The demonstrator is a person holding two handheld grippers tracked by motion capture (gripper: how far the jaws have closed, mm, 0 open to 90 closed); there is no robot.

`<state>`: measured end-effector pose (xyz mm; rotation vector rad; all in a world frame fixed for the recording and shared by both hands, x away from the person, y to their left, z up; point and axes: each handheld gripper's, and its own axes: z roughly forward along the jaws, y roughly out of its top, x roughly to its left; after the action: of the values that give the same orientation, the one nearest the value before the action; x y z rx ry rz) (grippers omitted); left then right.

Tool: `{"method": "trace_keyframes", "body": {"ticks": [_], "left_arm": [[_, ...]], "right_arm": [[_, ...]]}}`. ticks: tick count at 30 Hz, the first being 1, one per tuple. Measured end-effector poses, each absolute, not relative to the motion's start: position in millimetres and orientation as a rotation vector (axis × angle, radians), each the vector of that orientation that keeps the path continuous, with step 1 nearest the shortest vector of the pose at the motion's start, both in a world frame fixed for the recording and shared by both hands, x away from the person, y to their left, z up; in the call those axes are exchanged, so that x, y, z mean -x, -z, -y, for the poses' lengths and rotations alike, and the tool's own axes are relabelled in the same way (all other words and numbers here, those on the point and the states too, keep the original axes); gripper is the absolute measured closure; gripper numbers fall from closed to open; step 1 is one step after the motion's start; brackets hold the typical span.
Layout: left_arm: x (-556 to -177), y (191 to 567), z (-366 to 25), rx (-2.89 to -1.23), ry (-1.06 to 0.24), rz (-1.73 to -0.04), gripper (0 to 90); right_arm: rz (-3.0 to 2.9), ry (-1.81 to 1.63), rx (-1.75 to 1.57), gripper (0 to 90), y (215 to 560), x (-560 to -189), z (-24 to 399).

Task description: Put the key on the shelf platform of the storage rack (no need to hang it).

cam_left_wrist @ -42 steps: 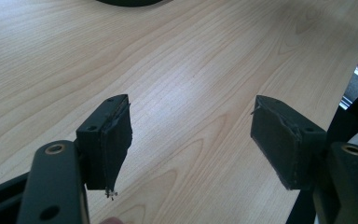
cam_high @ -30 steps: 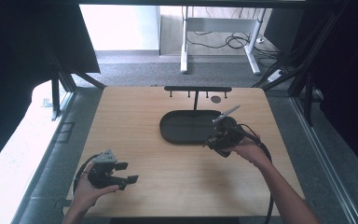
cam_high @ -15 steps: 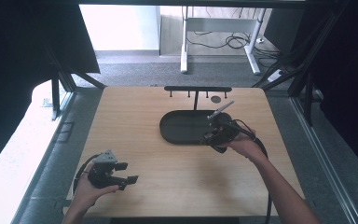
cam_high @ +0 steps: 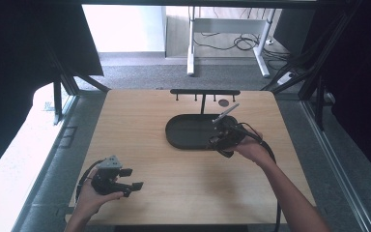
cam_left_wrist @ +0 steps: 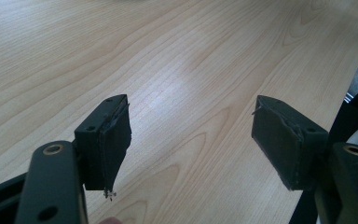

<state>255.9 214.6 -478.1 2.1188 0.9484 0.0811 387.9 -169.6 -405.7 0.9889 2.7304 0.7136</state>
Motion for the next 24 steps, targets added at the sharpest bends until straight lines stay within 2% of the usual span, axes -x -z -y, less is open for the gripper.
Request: {"method": "trace_keyframes", "body": {"ticks": [24], "left_arm": [[-259.2,487.3,-209.1,-2.167,-0.052,-0.943,27.5]], "right_arm": [[-2.747,-0.688,-0.981,50.0,413.9,-395.6,163.0]]}}
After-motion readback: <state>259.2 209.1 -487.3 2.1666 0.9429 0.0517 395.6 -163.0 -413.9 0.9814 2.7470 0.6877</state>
